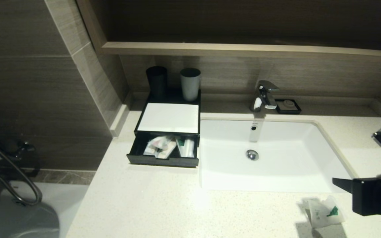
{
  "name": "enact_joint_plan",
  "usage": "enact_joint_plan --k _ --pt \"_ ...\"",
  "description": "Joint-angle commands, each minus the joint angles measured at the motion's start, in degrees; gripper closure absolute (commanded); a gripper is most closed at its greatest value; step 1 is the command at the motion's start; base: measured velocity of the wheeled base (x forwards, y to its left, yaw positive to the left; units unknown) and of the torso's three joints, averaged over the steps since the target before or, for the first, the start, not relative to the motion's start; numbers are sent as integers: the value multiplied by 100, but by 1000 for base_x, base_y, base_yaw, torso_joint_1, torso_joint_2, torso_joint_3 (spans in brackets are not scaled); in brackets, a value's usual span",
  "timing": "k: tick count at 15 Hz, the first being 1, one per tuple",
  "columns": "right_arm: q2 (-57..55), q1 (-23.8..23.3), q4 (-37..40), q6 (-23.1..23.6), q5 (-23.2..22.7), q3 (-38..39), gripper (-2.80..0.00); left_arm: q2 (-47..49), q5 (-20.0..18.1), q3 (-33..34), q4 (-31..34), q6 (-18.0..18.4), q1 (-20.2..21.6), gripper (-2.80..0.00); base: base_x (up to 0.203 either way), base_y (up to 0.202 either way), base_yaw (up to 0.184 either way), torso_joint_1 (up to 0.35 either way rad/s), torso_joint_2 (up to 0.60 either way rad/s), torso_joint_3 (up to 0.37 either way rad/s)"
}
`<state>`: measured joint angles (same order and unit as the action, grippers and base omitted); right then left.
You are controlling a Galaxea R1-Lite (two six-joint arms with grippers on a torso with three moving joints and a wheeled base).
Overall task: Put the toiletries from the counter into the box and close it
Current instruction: Pick up the bathroom toiletry
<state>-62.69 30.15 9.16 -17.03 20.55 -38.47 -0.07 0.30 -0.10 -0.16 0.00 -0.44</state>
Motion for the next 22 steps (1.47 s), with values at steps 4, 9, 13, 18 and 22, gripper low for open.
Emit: enact_joint_plan --k 4,9,13,18,22 --pt "995 -714 851 5 139 811 -280 4 5 1 -2 0 0 0 0 0 0 0 0 0" --pt "1083 -738 982 59 24 1359 -280 -1 5 1 -2 0 0 0 0 0 0 0 0 0" --pt "569 -745 788 49 -292 1328 -280 -1 5 1 -2 0 0 0 0 0 0 0 0 0" --pt "-753 -829 -254 -2 -318 1285 -280 -1 5 1 -2 0 0 0 0 0 0 0 0 0" --pt "-1071 -1251 -468 1 -708 1182 -280 -1 5 1 -2 0 0 0 0 0 0 0 0 0"
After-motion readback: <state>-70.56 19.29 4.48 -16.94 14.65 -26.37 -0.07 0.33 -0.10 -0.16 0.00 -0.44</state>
